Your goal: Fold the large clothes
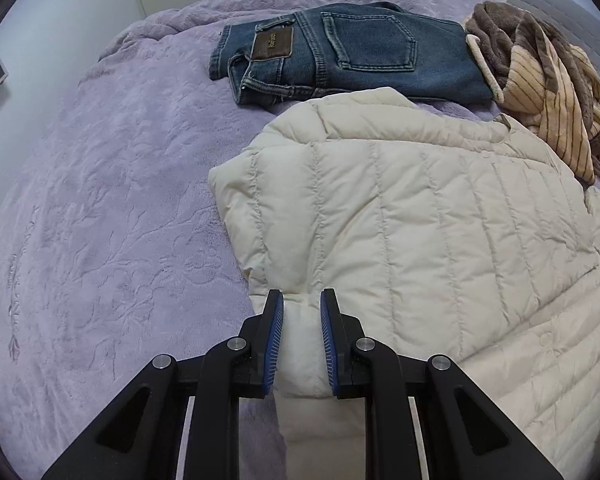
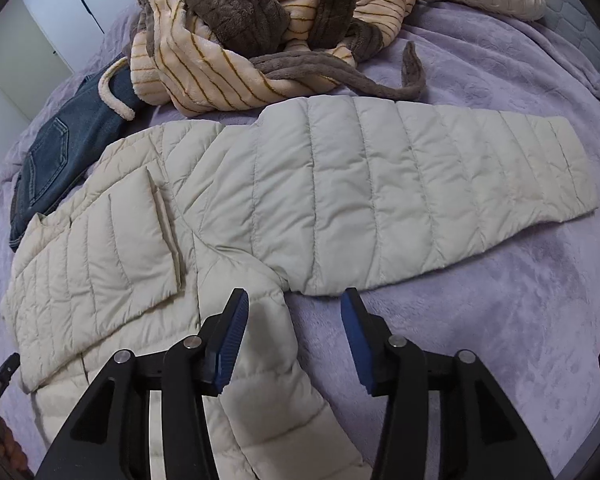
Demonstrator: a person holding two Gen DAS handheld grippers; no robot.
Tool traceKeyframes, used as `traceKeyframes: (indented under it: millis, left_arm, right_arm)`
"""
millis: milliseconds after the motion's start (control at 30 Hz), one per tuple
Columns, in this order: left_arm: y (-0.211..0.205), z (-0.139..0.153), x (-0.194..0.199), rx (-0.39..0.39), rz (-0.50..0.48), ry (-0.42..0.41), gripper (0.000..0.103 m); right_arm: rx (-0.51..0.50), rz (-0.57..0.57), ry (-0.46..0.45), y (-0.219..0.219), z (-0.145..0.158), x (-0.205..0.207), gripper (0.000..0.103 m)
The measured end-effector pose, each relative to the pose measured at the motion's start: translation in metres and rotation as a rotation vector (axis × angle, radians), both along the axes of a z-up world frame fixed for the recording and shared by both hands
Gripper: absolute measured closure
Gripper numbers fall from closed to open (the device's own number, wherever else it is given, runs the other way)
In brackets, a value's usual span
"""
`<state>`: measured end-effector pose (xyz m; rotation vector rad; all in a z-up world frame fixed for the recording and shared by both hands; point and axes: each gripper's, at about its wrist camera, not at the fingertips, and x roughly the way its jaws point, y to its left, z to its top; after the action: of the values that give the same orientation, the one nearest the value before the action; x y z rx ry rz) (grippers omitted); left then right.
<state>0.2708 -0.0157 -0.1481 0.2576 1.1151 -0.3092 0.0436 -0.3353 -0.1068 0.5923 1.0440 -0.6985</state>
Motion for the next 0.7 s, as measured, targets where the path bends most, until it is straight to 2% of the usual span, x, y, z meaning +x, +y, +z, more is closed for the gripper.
traceKeyframes:
  millis: [133, 467, 567, 633, 667, 700]
  left_arm:
    - [-0.021, 0.012, -0.02, -0.024, -0.015, 0.034, 0.082]
    - [-0.069, 0.008, -0.057, -0.228, -0.012, 0.233, 0.082]
    - [-0.083, 0.006, -0.065, -0.23, -0.025, 0.263, 0.082]
    - [-0.093, 0.004, -0.07, -0.22, -0.037, 0.265, 0.082]
    - [-0.098, 0.003, -0.071, -0.216, -0.043, 0.269, 0.079]
    - [-0.102, 0.003, -0.075, -0.216, -0.046, 0.274, 0.044]
  right_arm:
    - [0.06, -0.014, -0.028, 0.001, 0.004, -0.024, 0.049]
    - [0.153, -0.043, -0.057, -0.004, 0.006, -0.069, 0.041]
    - [0.172, -0.055, -0.067, -0.012, 0.006, -0.08, 0.039]
    - [0.182, -0.065, -0.076, -0.018, 0.004, -0.088, 0.029]
    - [0.188, -0.071, -0.083, -0.021, 0.004, -0.092, 0.027]
    - [0.194, -0.077, -0.088, -0.024, 0.003, -0.096, 0.027]
